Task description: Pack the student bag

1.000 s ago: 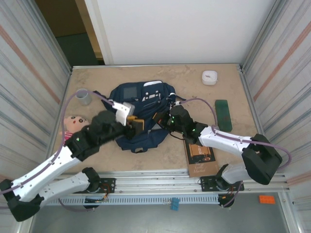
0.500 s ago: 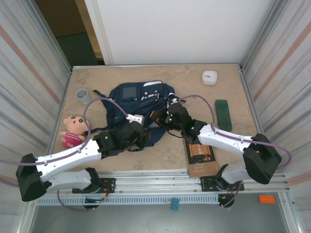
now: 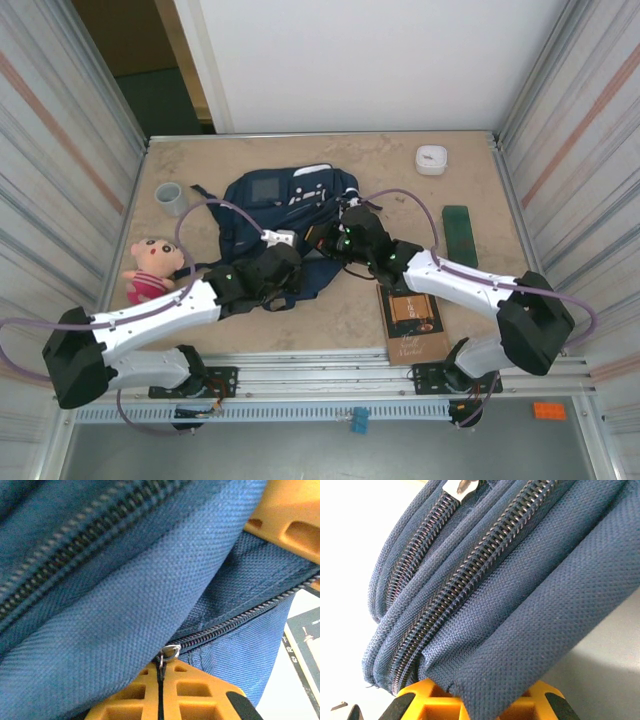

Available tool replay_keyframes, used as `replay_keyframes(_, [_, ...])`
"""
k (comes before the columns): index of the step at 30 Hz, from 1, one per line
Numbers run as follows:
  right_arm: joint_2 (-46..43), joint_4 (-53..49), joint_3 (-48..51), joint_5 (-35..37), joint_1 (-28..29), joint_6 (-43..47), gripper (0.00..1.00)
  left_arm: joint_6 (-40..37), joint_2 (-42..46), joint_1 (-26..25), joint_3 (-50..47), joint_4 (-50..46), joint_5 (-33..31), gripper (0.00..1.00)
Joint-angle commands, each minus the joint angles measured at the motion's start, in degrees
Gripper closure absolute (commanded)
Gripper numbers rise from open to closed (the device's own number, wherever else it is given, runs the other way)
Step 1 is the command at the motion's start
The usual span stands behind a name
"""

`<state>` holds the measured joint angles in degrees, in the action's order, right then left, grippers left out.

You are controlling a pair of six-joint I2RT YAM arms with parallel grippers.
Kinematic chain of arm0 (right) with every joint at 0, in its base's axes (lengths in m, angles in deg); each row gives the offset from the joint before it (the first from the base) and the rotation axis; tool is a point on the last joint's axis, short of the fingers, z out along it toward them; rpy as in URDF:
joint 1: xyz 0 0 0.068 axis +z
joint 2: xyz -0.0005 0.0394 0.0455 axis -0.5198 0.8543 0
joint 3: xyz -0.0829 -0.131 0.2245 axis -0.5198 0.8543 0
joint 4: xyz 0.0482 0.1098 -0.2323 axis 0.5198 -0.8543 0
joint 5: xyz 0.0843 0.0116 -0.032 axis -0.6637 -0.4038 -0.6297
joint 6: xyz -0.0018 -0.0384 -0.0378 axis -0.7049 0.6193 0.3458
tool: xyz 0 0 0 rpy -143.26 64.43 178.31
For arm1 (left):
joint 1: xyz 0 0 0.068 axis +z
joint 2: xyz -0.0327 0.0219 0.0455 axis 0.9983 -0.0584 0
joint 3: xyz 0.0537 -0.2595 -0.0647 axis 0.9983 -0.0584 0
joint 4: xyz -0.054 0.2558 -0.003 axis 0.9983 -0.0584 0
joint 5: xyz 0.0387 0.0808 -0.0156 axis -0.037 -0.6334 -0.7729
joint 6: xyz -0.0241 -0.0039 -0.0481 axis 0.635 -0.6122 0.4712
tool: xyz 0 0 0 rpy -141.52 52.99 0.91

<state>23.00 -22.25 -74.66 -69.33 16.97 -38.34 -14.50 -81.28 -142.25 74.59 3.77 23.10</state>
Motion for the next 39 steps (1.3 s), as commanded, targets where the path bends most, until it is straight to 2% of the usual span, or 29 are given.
replay_keyframes(1, [0.33,0.79,-3.71,-5.28,-1.08,2.62,1.0,-2.15,3.67,2.74,-2.37,1.94,3.62,1.0])
replay_keyframes(5, [0.81,1.21,-2.71,-7.92,-2.37,5.63,1.0,-2.33,8.77,6.41,-5.72,3.33,10.89,1.0])
replay_keyframes(11, [0.14,-0.56,-2.69,-10.83,-4.1,9.15,1.0,-2.95,15.4,11.74,-9.26,1.68,17.4,1.0])
replay_keyframes(17, [-0.12,-1.72,-4.38,-17.33,-7.9,12.12,1.0,-7.65,17.94,12.93,-10.0,0.03,21.15,1.0])
replay_keyframes(26, [0.49,-7.59,-10.2,-29.13,-16.63,14.89,1.0,-12.7,18.77,12.97,-8.5,-6.26,16.7,1.0])
replay_keyframes(34, [4.48,-12.56,-14.98,-35.34,-20.81,17.61,1.0,-8.49,19.15,12.97,-10.2,-1.51,16.39,1.0])
replay_keyframes(39, [7.29,-14.59,-17.89,-37.31,-21.83,18.21,1.0,-10.39,20.01,12.98,-9.91,0.04,16.99,1.0])
